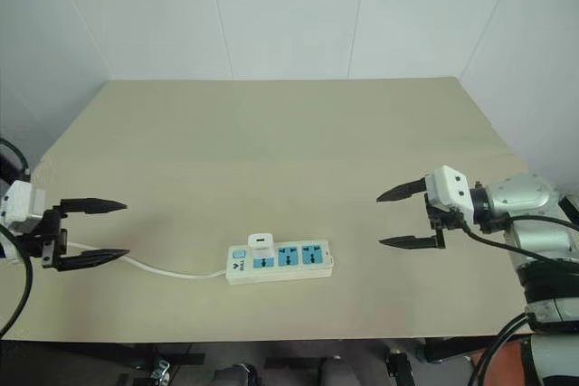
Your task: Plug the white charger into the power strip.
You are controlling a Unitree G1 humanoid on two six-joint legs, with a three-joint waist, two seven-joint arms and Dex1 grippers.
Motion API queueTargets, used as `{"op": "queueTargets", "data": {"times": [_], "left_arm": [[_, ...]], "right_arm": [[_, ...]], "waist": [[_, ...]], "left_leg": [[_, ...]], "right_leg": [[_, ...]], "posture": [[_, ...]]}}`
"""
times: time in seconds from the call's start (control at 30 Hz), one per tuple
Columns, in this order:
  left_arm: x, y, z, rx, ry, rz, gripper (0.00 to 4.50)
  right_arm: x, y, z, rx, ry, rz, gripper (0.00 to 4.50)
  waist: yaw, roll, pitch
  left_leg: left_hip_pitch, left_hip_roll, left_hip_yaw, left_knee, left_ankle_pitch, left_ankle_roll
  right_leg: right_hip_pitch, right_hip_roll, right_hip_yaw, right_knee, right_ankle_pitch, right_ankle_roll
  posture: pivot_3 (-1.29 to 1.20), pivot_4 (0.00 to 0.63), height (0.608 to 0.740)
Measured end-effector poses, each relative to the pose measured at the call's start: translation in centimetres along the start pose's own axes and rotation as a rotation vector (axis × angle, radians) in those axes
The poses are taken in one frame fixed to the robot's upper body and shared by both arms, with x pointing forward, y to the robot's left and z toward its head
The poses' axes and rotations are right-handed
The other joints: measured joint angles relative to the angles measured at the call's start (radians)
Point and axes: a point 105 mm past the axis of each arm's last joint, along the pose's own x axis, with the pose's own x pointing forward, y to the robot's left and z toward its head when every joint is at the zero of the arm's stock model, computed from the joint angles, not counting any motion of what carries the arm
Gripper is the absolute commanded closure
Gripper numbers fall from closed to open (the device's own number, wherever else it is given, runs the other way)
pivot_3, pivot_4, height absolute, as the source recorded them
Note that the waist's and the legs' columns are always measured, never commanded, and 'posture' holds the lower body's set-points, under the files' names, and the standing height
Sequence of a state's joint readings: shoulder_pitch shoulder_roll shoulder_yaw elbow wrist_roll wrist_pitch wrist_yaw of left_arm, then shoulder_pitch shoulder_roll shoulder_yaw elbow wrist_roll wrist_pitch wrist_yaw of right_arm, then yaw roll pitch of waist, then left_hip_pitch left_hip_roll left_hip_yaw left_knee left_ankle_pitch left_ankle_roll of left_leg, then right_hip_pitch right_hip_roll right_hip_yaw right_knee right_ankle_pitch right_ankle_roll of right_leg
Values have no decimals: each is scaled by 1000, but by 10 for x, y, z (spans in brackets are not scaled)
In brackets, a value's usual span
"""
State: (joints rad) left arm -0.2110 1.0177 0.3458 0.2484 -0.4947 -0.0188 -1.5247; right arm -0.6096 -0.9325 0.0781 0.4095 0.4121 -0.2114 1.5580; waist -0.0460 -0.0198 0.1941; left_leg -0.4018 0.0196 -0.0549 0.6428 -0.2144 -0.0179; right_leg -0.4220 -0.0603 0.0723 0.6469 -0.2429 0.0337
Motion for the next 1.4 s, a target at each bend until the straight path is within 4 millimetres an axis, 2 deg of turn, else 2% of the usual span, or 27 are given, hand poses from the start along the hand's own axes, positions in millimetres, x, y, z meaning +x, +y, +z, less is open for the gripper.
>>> {"op": "queueTargets", "data": {"times": [0.2, 0.47, 0.7, 1.07, 1.4], "left_arm": [[2, 0, -1, -6, -10, 8, 58], [21, -6, -5, -24, -81, 34, 58], [22, -15, -15, -57, -65, 44, 58], [24, -15, -11, -50, -85, 51, 58], [41, -25, -14, -77, -126, 1, 58]], "right_arm": [[-3, 4, -4, 26, 10, -4, 0], [-7, 9, -3, 56, 16, -6, 0], [-13, 14, -6, 87, 19, -25, 0], [-17, 11, -4, 101, 9, -44, 0], [-6, 20, -1, 110, -41, -18, 0]], "waist": [[1, 0, 0], [1, 0, 0], [1, 0, 0], [1, 0, 0], [0, -1, 0]], "left_leg": [[0, 0, 0, 0, 0, 0], [-1, 0, 0, 1, 0, 0], [1, 0, 0, 1, 0, 0], [1, 0, 0, 1, 0, 0], [1, 0, 0, 2, 0, 0]], "right_leg": [[0, 0, 0, 0, 0, 0], [0, 0, 0, 0, 1, 0], [1, 0, 0, 1, 1, 0], [1, 0, 0, 1, 1, 0], [2, 0, 0, 1, 1, 0]], "posture": [[0, 150, 740], [0, 150, 740], [0, 150, 740], [0, 150, 740], [0, 150, 740]]}}
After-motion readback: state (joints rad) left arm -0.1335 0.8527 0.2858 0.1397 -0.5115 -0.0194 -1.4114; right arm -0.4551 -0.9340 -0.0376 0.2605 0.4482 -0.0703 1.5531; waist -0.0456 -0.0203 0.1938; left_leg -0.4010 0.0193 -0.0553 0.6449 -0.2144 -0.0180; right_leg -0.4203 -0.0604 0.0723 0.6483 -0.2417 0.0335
